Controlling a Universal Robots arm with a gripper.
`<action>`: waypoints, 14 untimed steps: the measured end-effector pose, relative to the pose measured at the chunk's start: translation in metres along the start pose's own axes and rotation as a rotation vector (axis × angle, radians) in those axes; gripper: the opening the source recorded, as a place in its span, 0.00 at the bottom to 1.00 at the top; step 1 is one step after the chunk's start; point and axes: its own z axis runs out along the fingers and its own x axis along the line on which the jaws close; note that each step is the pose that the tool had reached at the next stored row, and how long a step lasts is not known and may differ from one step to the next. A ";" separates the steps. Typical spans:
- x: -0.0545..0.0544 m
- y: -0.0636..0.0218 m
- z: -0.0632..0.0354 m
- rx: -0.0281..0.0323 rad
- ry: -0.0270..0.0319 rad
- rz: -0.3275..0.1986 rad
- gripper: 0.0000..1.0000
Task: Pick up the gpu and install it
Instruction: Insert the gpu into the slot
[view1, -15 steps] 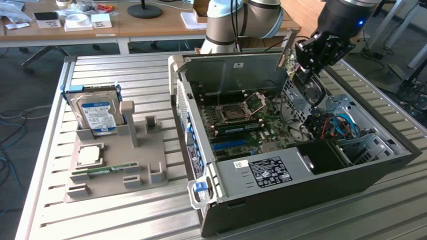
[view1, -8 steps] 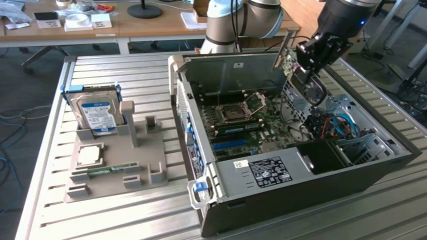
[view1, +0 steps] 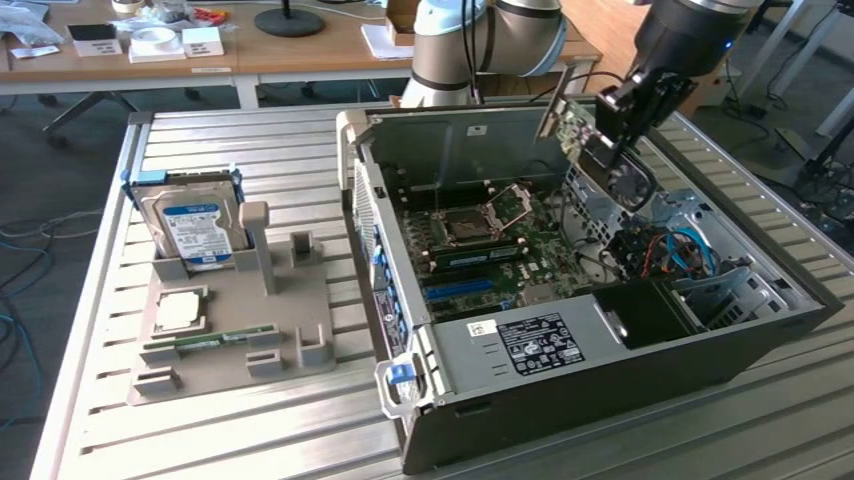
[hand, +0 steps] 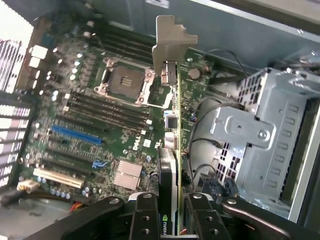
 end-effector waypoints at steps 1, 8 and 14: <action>0.000 0.0000 0.0001 -0.0004 0.0017 -0.018 0.26; 0.000 -0.0001 0.0005 -0.0025 0.0140 -0.145 0.26; 0.000 -0.0001 0.0009 -0.0044 0.0246 -0.253 0.26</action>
